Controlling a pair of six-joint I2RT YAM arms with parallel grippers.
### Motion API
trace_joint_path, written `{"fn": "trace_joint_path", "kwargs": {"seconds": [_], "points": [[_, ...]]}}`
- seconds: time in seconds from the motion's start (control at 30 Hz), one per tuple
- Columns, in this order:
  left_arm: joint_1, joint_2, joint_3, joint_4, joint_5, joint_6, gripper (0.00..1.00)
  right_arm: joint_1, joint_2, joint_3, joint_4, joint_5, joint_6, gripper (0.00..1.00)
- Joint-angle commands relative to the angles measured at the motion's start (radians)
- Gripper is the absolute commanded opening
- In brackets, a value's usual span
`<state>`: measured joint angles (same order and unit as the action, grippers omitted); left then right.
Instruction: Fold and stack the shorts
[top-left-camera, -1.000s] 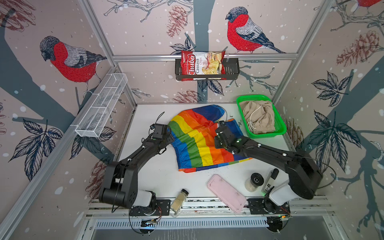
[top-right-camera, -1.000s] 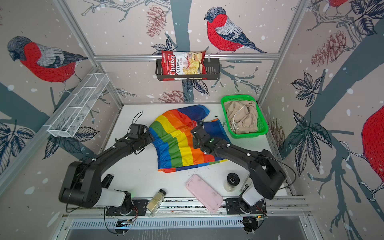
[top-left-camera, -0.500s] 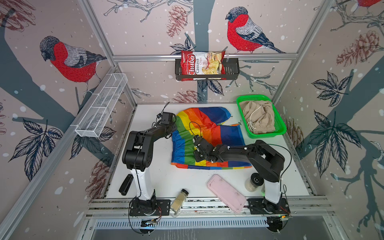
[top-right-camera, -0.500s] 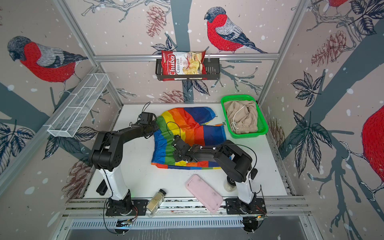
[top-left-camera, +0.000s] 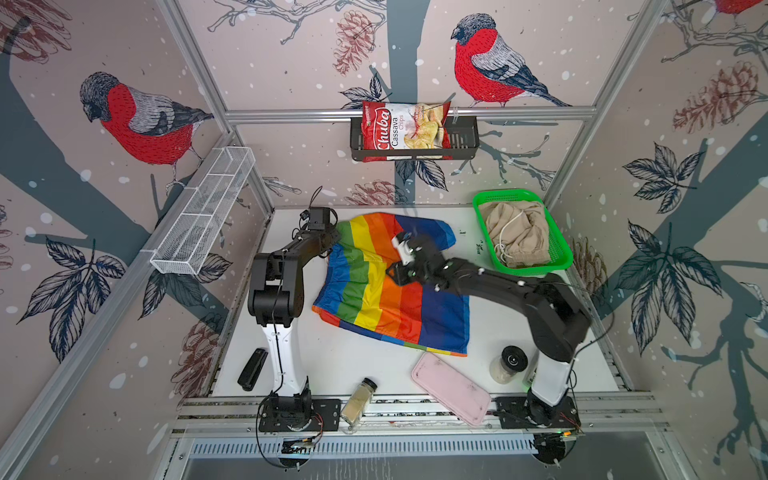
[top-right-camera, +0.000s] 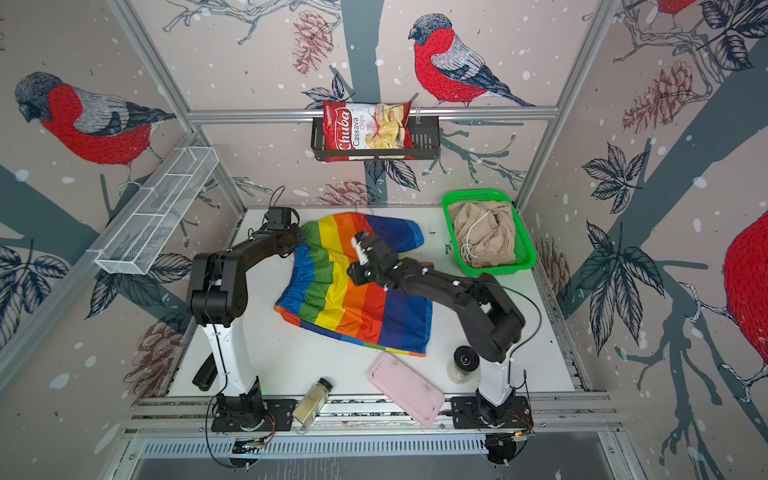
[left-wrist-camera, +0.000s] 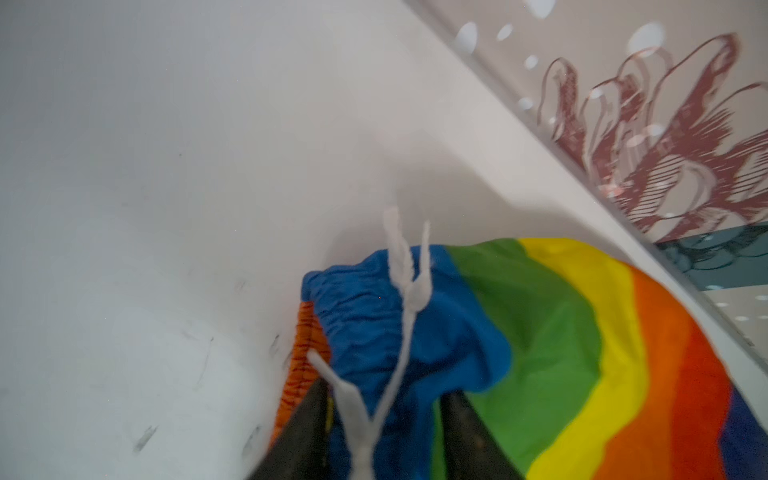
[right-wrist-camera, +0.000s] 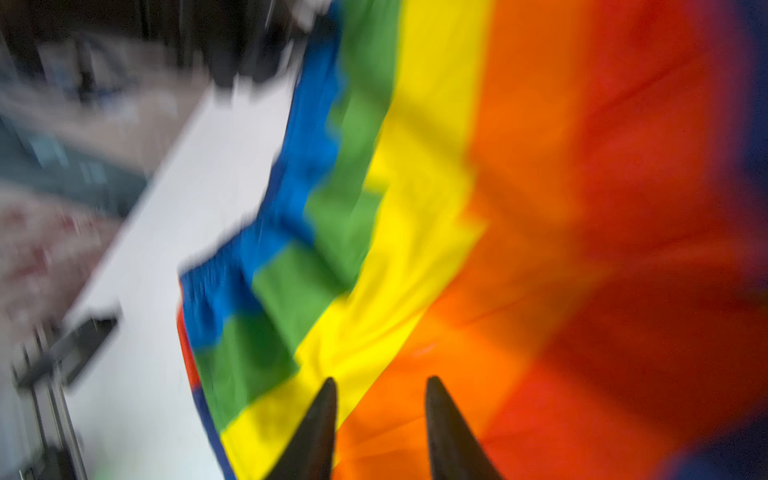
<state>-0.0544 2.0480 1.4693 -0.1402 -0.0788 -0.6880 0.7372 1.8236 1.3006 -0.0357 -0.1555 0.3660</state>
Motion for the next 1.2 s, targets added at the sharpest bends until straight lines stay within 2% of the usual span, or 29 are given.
{"fn": "trace_joint_path", "kwargs": {"seconds": [0.0,0.07,0.23,0.43,0.57,0.73,0.8,0.83,0.9,0.93,1.0,1.03,1.07,1.17], "points": [[0.005,-0.058,0.015,-0.030,0.021,0.029,0.57,-0.149,-0.011,0.045,-0.069,0.053,-0.002,0.55],[-0.004,-0.096,0.004,-0.029,0.027,0.022,0.60,-0.232,0.058,0.133,-0.117,0.065,0.002,0.61],[-0.061,-0.141,0.014,-0.054,-0.013,0.054,0.63,-0.318,0.320,0.426,-0.257,0.120,-0.016,0.64],[-0.168,-0.048,0.122,-0.049,0.052,0.125,0.62,-0.361,0.577,0.731,-0.370,0.174,-0.009,0.66],[-0.205,0.067,0.222,-0.078,0.089,0.131,0.61,-0.379,0.668,0.814,-0.374,0.107,0.004,0.68],[-0.210,0.129,0.200,-0.026,0.150,0.100,0.59,-0.379,0.699,0.805,-0.295,-0.049,0.016,0.67],[-0.210,0.145,0.183,-0.007,0.172,0.093,0.54,-0.380,0.704,0.800,-0.262,-0.116,0.021,0.58],[-0.209,0.153,0.174,0.002,0.182,0.090,0.52,-0.379,0.703,0.801,-0.250,-0.145,0.020,0.47],[-0.210,0.162,0.151,0.017,0.193,0.080,0.43,-0.376,0.690,0.797,-0.241,-0.164,0.018,0.12],[-0.210,0.165,0.137,0.026,0.195,0.075,0.37,-0.373,0.670,0.782,-0.234,-0.155,0.014,0.01],[-0.210,0.165,0.110,0.037,0.190,0.069,0.27,-0.360,0.591,0.699,-0.185,-0.128,-0.004,0.00],[-0.210,0.163,0.094,0.043,0.186,0.068,0.19,-0.349,0.534,0.634,-0.150,-0.094,-0.021,0.00],[-0.208,0.162,0.081,0.047,0.178,0.064,0.12,-0.332,0.465,0.562,-0.116,-0.046,-0.045,0.00],[-0.199,0.160,0.042,0.063,0.171,0.049,0.03,-0.252,0.254,0.329,-0.029,0.150,-0.132,0.00]]}}
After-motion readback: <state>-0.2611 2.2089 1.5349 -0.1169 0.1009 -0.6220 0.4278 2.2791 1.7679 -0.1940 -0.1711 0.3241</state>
